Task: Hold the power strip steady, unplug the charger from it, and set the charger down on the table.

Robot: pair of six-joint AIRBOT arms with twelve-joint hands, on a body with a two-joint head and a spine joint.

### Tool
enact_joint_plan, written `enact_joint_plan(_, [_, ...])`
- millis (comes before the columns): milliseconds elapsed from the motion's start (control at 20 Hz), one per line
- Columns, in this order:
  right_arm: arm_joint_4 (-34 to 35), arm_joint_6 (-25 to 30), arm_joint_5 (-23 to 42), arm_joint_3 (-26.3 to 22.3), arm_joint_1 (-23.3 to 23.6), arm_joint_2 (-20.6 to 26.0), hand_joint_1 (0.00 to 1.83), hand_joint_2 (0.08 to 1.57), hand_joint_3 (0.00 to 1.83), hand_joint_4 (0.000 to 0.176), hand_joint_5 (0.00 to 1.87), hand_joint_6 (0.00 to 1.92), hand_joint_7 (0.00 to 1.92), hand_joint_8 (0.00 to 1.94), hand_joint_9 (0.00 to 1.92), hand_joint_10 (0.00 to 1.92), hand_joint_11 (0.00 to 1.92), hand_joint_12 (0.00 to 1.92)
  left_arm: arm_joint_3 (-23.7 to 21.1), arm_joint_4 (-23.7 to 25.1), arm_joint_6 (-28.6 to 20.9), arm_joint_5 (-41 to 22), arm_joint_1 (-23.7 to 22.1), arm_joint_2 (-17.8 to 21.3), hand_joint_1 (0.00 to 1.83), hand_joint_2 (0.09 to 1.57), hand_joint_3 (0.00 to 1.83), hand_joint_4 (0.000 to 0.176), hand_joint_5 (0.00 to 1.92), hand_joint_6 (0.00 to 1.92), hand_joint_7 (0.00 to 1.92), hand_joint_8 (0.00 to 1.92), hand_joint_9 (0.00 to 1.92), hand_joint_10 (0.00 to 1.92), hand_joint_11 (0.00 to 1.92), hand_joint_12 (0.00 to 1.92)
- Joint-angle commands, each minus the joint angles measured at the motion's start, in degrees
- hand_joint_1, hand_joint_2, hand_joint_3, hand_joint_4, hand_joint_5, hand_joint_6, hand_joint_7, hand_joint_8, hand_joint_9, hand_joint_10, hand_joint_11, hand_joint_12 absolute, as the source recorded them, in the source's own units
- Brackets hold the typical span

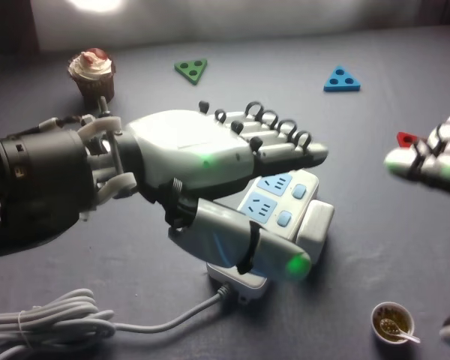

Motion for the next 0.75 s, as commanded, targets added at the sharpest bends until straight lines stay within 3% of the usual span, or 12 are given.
enact_joint_plan(0, [-1.04, 0.2, -5.05, 0.03, 0.75, 0.19, 0.36, 0.92, 0.01, 0.0, 0.2, 0.0, 0.29, 0.0, 0.31, 0.0, 0.25, 0.12, -0.41, -0.62, -0.35, -5.16, -0.96, -0.11, 0.0, 1.06, 0.01, 0.0, 0.0, 0.0, 0.01, 0.0, 0.0, 0.0, 0.0, 0.0])
enact_joint_plan(700, [0.03, 0.21, -4.76, 0.39, -0.12, -0.97, 0.4, 0.93, 0.0, 0.0, 0.25, 0.01, 0.33, 0.01, 0.32, 0.01, 0.28, 0.12, 0.35, -0.59, -0.84, -6.19, -1.82, 1.09, 0.0, 1.07, 0.0, 0.0, 0.02, 0.01, 0.03, 0.01, 0.02, 0.01, 0.03, 0.01])
